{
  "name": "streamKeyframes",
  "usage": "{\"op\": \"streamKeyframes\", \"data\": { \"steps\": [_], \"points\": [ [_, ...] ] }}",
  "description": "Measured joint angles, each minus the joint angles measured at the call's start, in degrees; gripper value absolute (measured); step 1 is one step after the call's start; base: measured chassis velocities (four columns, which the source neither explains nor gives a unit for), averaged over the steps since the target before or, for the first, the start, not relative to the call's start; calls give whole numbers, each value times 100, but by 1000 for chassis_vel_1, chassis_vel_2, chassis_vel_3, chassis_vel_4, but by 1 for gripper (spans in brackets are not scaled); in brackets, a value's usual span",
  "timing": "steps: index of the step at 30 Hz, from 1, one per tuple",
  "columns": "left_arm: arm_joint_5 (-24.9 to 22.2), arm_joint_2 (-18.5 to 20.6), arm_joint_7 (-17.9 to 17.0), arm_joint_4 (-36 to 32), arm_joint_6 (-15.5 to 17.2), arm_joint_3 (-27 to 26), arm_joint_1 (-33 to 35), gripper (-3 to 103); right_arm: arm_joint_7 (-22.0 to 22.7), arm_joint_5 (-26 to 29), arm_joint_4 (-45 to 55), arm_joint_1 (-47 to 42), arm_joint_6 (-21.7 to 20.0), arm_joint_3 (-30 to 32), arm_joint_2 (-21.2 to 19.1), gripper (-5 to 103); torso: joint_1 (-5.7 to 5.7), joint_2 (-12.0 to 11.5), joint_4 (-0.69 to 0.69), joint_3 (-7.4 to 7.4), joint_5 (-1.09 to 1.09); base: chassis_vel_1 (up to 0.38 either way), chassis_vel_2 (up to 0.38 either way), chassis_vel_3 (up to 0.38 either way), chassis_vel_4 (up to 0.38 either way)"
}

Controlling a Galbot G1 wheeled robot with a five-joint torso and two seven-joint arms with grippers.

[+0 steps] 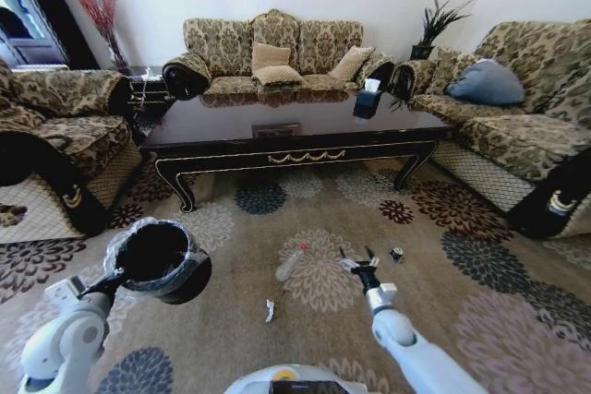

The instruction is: Move to the front of the table and pick up the trash from the floor, then place it into the trash bin.

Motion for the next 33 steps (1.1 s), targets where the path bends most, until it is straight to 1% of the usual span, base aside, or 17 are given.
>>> {"op": "streamKeyframes", "data": {
  "steps": [9,14,19,23,25,27,30,33],
  "points": [
    [5,-55,8,-15,-9,77,-22,3,-30,89,-193,58,-9,43,75,100,0,0,2,0,-1,-22,-16,13,19],
    [0,-56,51,-80,-59,17,52,3,14,109,-373,117,7,61,145,100,0,0,1,0,-1,-92,-107,117,108],
    [2,-85,150,-217,-166,-6,148,3,13,97,-585,241,86,90,208,100,0,0,3,0,1,-210,-190,236,206],
    [6,-132,206,-385,-214,48,183,3,13,102,-793,390,224,109,256,100,0,0,-2,0,0,-310,-246,316,225],
    [14,-145,213,-424,-214,65,195,3,13,106,-838,425,251,111,257,100,0,0,0,-1,-1,-365,-191,333,189],
    [32,-164,219,-467,-219,80,215,3,12,110,-917,467,292,109,262,100,0,0,0,-1,2,-343,-139,336,122],
    [58,-185,230,-494,-228,87,244,3,8,88,-995,510,399,95,284,100,0,0,-1,0,0,-329,-97,325,59],
    [102,-213,239,-518,-253,90,281,3,-9,1,-1037,512,449,85,309,100,1,0,3,1,0,-271,40,255,-22]
  ]
}}
